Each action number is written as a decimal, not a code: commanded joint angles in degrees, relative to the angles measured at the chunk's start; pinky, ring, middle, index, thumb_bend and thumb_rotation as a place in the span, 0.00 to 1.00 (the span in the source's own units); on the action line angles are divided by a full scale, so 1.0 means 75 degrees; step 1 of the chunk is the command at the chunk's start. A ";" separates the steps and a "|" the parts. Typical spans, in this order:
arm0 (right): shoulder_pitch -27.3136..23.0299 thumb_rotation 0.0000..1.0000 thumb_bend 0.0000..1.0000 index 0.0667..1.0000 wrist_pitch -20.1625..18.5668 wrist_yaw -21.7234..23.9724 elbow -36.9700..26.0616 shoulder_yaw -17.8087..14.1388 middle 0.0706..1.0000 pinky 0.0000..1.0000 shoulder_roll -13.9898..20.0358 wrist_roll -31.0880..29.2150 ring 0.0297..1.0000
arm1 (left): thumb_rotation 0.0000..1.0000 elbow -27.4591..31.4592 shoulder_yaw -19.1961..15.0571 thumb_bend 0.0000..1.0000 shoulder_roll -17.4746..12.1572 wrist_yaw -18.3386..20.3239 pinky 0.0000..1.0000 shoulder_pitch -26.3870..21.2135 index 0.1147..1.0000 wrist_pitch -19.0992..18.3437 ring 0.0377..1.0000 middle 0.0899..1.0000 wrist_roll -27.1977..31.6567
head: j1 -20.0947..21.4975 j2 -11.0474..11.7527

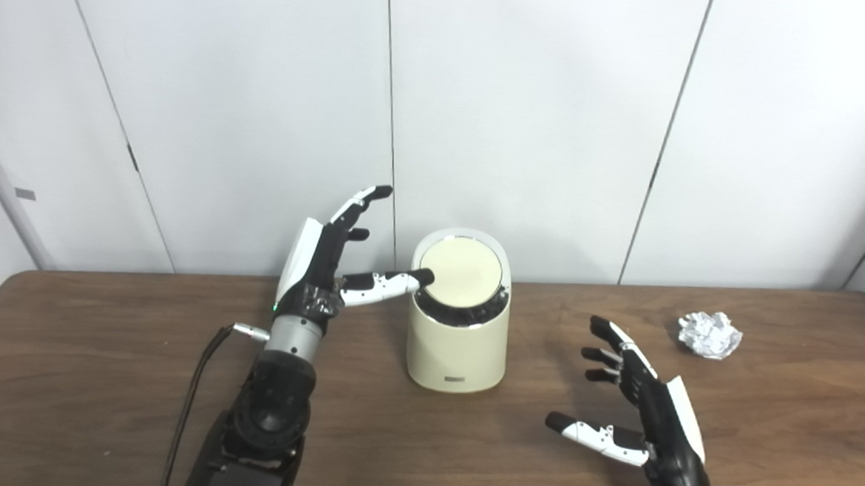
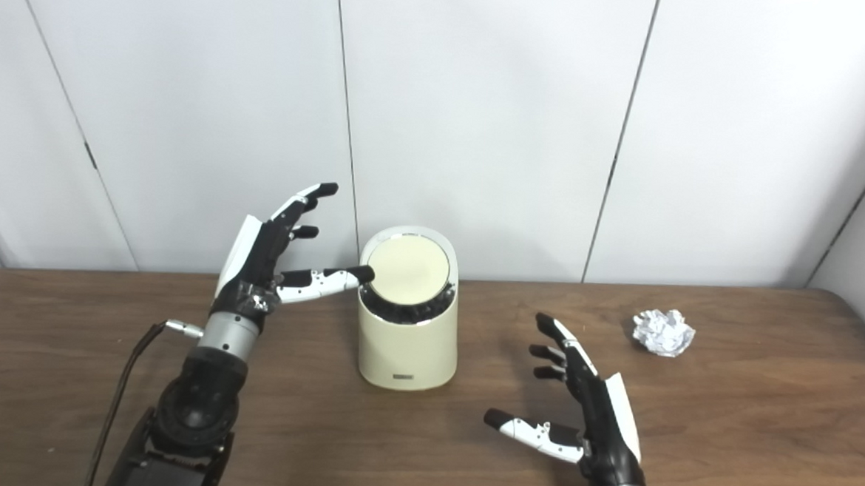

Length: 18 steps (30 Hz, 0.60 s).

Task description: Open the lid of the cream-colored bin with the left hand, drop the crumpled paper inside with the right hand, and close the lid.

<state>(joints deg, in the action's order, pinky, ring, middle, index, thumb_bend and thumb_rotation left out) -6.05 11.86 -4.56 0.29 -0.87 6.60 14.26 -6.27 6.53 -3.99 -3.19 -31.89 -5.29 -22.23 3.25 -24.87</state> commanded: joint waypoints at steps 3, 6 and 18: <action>-0.0263 0.28 0.82 0.85 0.0328 -0.0171 -0.0222 -0.0025 0.88 0.68 -0.0043 0.0008 0.78 | 0.24 -0.0063 0.0107 0.92 -0.0059 -0.0263 0.86 -0.0587 0.94 0.0288 0.95 0.96 -0.0317 | 0.0039 -0.0014; -0.0265 0.28 0.82 0.85 0.0298 -0.0196 -0.0276 -0.0013 0.88 0.68 -0.0065 0.0063 0.78 | 0.23 -0.0212 0.0180 0.92 -0.0066 -0.0368 0.86 -0.0665 0.95 0.0382 0.95 0.96 -0.0472 | 0.0095 -0.0025; -0.0203 0.27 0.81 0.86 0.0050 -0.0193 -0.0482 0.0052 0.88 0.68 -0.0160 0.0194 0.78 | 0.28 -0.0288 0.0493 0.94 -0.0112 -0.0411 0.91 -0.0929 0.98 0.0180 0.99 0.99 -0.1215 | 0.0213 -0.0040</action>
<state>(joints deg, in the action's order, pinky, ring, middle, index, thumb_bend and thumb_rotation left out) -6.11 11.55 -5.30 -1.40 -0.48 5.34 15.51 -10.09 9.92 -4.23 -5.55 -34.97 -4.25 -29.80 4.83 -25.14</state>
